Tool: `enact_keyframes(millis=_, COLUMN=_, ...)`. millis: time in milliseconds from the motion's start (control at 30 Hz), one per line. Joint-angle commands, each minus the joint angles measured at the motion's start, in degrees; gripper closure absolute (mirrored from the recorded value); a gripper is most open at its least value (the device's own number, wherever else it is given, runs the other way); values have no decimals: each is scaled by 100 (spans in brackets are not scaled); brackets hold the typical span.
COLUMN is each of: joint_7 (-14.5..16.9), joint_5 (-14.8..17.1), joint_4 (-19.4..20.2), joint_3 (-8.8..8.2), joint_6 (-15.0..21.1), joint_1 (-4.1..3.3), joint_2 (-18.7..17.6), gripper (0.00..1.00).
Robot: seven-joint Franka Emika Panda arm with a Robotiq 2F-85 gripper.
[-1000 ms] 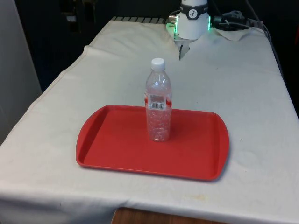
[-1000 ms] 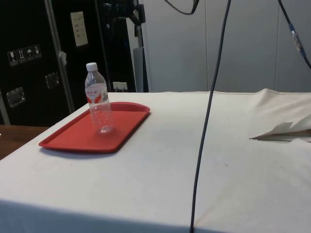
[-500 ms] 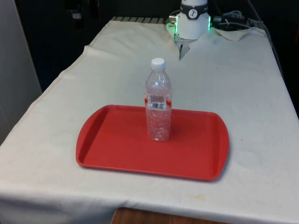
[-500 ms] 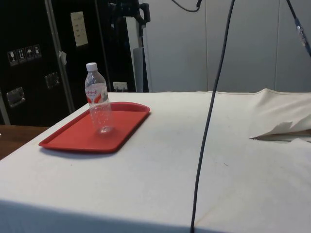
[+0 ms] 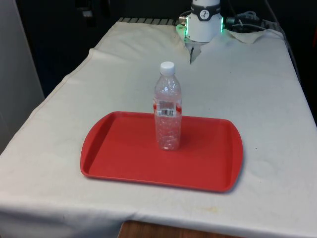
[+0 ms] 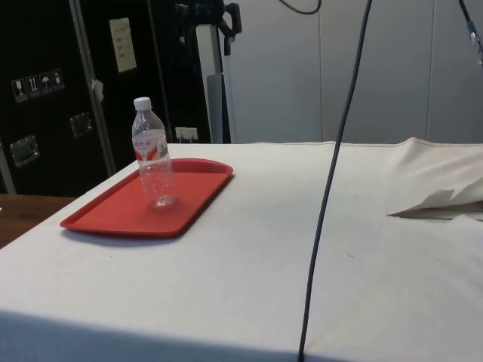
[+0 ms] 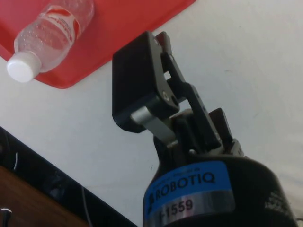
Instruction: Place the bottle upright on the tray.
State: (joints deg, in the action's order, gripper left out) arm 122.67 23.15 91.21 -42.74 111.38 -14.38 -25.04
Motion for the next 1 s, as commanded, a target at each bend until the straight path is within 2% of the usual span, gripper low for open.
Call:
enact_keyframes(millis=0, joint_7=29, joint_5=-132, joint_4=275, joint_3=-74, joint_6=155, joint_1=-92, joint_2=229, gripper=0)
enact_keyframes(millis=133, joint_7=17, joint_5=-189, joint_4=430, joint_3=-46, joint_6=155, joint_1=-92, joint_2=367, gripper=0)
enact_keyframes(millis=167, joint_7=0, joint_5=-63, joint_4=195, joint_3=34, joint_6=0, joint_1=-6, joint_2=178, gripper=0)
enact_keyframes(millis=200, joint_7=17, joint_5=-206, joint_4=458, joint_3=-40, joint_6=155, joint_1=-92, joint_2=401, gripper=0)
enact_keyframes(millis=400, joint_7=0, joint_5=-275, joint_4=682, joint_3=11, joint_6=155, joint_1=-103, joint_2=607, gripper=0)
enact_keyframes(millis=433, joint_7=0, joint_5=-143, joint_4=464, joint_3=86, joint_6=0, joint_1=-6, joint_2=424, gripper=0)
enact_keyframes(millis=467, joint_7=-11, joint_5=-286, joint_4=716, joint_3=23, joint_6=155, joint_1=-103, joint_2=642, gripper=0)
enact_keyframes(millis=500, joint_7=-17, joint_5=-304, joint_4=751, joint_3=40, joint_6=155, joint_1=-103, joint_2=676, gripper=0)
enact_keyframes(millis=700, joint_7=-172, joint_5=-435, joint_4=991, joint_3=241, joint_6=155, joint_1=-115, joint_2=945, gripper=0)
enact_keyframes(millis=733, joint_7=-126, joint_5=-321, joint_4=842, joint_3=309, joint_6=6, joint_1=-23, joint_2=819, gripper=0)
enact_keyframes(millis=767, joint_7=-201, joint_5=-464, joint_4=1026, joint_3=281, joint_6=160, joint_1=-109, joint_2=985, gripper=0)
enact_keyframes(millis=967, joint_7=-424, joint_5=-653, joint_4=1283, joint_3=567, joint_6=166, joint_1=-92, joint_2=1318, gripper=0)
